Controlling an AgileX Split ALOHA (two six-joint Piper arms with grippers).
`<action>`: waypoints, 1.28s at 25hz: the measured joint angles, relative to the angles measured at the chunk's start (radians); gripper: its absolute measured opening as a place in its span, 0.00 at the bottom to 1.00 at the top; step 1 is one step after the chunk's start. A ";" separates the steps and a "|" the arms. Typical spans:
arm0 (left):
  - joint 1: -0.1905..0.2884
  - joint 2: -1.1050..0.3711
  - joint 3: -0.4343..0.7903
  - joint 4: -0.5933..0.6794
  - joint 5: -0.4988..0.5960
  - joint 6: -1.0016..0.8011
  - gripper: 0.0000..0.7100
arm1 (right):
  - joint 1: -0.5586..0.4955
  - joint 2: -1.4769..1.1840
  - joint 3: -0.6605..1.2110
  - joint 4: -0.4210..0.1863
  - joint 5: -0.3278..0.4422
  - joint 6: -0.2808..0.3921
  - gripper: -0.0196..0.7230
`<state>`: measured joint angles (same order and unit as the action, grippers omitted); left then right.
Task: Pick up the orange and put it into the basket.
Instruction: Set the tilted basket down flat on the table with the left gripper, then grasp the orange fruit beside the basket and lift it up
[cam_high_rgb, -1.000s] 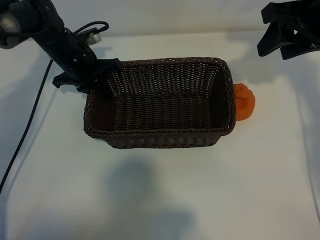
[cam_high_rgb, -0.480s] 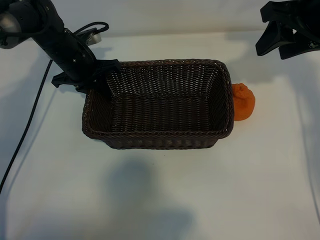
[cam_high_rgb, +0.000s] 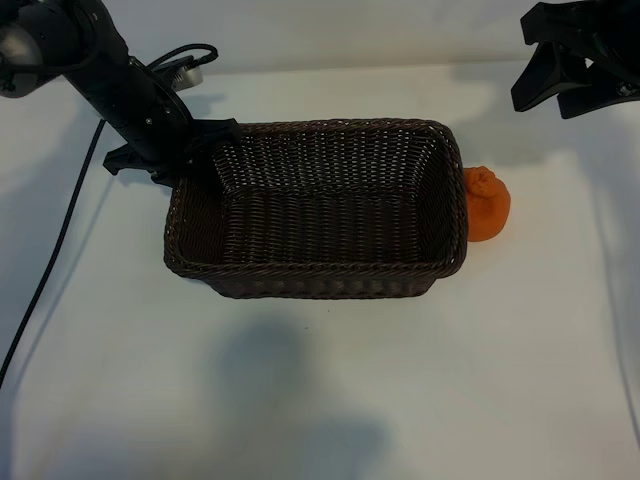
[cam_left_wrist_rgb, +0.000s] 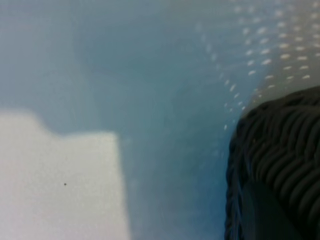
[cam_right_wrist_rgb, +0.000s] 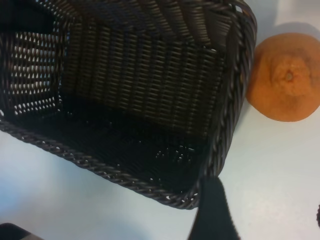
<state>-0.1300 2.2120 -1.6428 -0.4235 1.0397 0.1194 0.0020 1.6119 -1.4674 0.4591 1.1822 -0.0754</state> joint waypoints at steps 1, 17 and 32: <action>0.000 0.000 0.000 0.000 0.000 0.000 0.26 | 0.000 0.000 0.000 0.000 0.000 0.000 0.67; 0.000 0.000 -0.001 -0.017 0.035 -0.045 0.64 | 0.000 0.000 0.000 0.000 0.000 0.000 0.67; 0.000 -0.015 -0.075 0.002 0.123 -0.074 0.64 | 0.000 0.000 0.000 0.000 0.000 0.000 0.67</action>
<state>-0.1300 2.1971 -1.7174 -0.4214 1.1629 0.0459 0.0020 1.6119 -1.4674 0.4591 1.1822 -0.0754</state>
